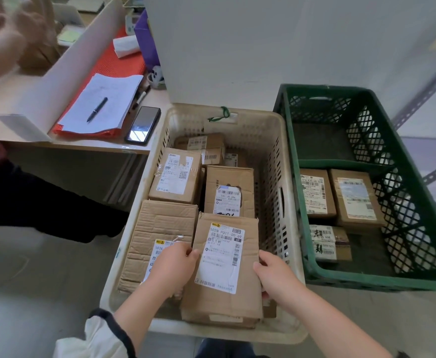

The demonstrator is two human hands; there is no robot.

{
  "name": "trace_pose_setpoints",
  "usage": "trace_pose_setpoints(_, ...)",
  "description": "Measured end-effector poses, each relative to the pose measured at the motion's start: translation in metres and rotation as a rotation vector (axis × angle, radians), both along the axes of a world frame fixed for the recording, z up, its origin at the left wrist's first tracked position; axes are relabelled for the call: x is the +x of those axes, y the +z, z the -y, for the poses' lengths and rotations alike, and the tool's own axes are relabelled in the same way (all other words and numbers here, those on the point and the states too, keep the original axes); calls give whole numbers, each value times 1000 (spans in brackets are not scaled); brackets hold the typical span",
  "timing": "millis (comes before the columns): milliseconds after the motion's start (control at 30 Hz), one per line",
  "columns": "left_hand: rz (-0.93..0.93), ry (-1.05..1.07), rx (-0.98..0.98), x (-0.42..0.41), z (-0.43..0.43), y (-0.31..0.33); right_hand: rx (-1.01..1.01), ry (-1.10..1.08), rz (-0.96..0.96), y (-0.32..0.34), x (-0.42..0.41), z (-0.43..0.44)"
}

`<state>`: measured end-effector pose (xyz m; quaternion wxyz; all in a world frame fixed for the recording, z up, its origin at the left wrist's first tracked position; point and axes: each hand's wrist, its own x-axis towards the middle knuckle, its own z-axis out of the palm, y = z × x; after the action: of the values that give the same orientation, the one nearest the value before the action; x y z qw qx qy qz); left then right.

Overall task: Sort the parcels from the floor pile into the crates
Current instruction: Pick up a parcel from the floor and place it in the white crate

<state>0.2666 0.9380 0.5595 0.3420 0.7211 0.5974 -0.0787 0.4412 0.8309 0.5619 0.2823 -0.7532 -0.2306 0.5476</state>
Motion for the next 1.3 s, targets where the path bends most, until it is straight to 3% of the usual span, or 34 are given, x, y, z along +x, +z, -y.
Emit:
trace_pose_setpoints(233, -43, -34, 33, -8, 11, -8, 48, 54, 69, -16, -15, 17)
trace_pose_setpoints(800, 119, 139, 24, -22, 25, -26, 53, 127, 174, -33, -19, 25)
trace_pose_setpoints(967, 203, 321, 67, -34, 22, -5, 17, 138, 163, -14, 10, 13)
trace_pose_setpoints(1133, 261, 486, 186, -55, 42, 30, 249, 374, 445, 28, 30, -27)
trace_pose_setpoints(1300, 303, 546, 135, -73, 83, 44, 409, 642, 412, 67, -33, -52)
